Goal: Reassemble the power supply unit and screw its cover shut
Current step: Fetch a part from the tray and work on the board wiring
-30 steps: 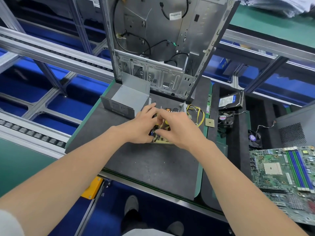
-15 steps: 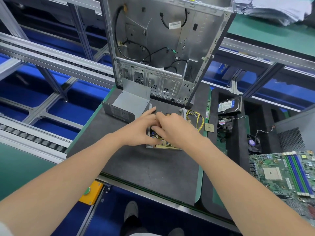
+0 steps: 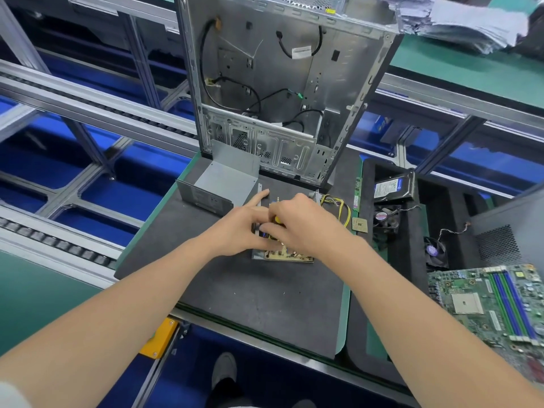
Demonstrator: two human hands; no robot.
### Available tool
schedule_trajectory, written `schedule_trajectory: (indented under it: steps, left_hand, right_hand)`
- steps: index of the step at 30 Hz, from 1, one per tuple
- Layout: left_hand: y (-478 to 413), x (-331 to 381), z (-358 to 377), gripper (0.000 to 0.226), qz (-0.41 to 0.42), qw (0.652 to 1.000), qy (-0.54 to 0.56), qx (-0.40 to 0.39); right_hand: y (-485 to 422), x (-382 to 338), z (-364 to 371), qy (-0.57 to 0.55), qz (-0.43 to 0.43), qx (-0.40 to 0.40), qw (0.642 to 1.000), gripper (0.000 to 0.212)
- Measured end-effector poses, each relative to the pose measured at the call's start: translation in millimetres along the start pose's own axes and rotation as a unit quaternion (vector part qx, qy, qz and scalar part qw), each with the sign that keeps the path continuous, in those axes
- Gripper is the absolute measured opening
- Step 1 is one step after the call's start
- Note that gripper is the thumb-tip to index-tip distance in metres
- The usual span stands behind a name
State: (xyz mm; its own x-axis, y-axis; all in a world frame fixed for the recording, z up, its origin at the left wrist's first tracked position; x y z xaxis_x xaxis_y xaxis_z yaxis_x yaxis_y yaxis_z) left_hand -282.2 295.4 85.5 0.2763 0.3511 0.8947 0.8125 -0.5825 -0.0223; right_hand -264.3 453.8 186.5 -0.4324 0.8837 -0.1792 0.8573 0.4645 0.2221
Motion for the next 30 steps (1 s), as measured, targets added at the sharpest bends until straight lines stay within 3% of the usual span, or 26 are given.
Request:
schedule_trajectory:
  steps: [3, 5, 7, 9, 11, 13, 16, 19, 21, 22, 24, 26, 27, 30]
  left_hand:
    - [0.4, -0.3, 2.9, 0.017, -0.002, 1.000, 0.011, 0.018]
    - [0.9, -2.2, 2.5, 0.015, -0.021, 1.000, 0.011, 0.014]
    - [0.7, -3.3, 0.3, 0.010, -0.019, 1.000, -0.001, 0.000]
    - [0.2, -3.7, -2.5, 0.014, 0.002, 1.000, -0.026, -0.011]
    - [1.7, -2.7, -4.6, 0.015, 0.002, 0.999, -0.035, -0.018]
    - [2.1, -2.2, -4.4, 0.013, 0.008, 0.999, -0.028, -0.028]
    - [1.5, -1.2, -1.7, 0.010, 0.007, 1.000, 0.008, -0.020]
    - [0.4, -2.6, 0.1, 0.030, -0.032, 0.999, 0.018, -0.004]
    - [0.8, -3.0, -0.5, 0.033, -0.054, 0.998, 0.023, -0.010]
    - [0.4, -3.9, -1.3, 0.024, -0.039, 0.999, 0.004, -0.013]
    - [-0.1, -4.9, -2.8, 0.012, -0.002, 0.999, -0.031, -0.017]
    - [0.6, -5.5, -4.3, 0.012, 0.001, 0.999, -0.040, -0.025]
    - [1.0, -4.0, -4.6, 0.008, 0.004, 0.999, -0.036, -0.029]
    - [1.6, 0.5, -2.7, 0.019, 0.006, 0.999, -0.017, -0.035]
  right_hand:
    - [-2.1, -2.4, 8.1, 0.009, 0.113, 0.048, 0.992, 0.038]
    - [1.5, -4.3, 6.7, 0.036, 0.102, 0.079, 0.991, 0.047]
    - [9.4, -2.6, -1.2, 0.032, 0.014, 0.093, 0.995, 0.048]
    - [12.9, 3.6, -10.1, 0.024, -0.120, 0.058, 0.991, 0.023]
    - [11.3, 7.0, -14.2, 0.032, -0.176, -0.005, 0.984, 0.006]
    - [5.9, 6.3, -14.6, 0.022, -0.126, -0.012, 0.992, 0.009]
    - [0.6, 3.2, -7.2, 0.037, -0.013, 0.039, 0.998, 0.042]
    - [0.5, -5.5, -2.1, 0.041, 0.080, 0.075, 0.993, 0.060]
    - [5.4, -7.8, -4.2, 0.053, 0.069, 0.097, 0.991, 0.067]
    - [8.7, -6.8, -7.1, 0.055, 0.024, 0.100, 0.993, 0.063]
    - [12.8, -0.2, -13.1, 0.032, -0.118, 0.054, 0.991, 0.032]
    - [13.3, 3.1, -20.2, 0.029, -0.174, -0.016, 0.984, 0.006]
    - [10.9, 3.2, -20.6, 0.036, -0.153, -0.026, 0.987, 0.006]
    - [5.2, 1.5, -10.4, 0.069, -0.009, 0.041, 0.997, 0.039]
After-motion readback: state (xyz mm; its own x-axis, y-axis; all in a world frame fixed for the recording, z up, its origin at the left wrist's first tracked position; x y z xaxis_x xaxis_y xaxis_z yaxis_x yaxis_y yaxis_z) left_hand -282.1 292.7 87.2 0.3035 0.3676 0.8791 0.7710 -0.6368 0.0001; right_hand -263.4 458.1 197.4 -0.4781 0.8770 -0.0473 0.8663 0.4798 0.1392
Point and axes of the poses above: each hand's wrist, its own y-axis away from the middle knuckle, its own z-axis out of the palm, x = y × z, the point moved 2 cm from there along -y, towards the middle knuckle
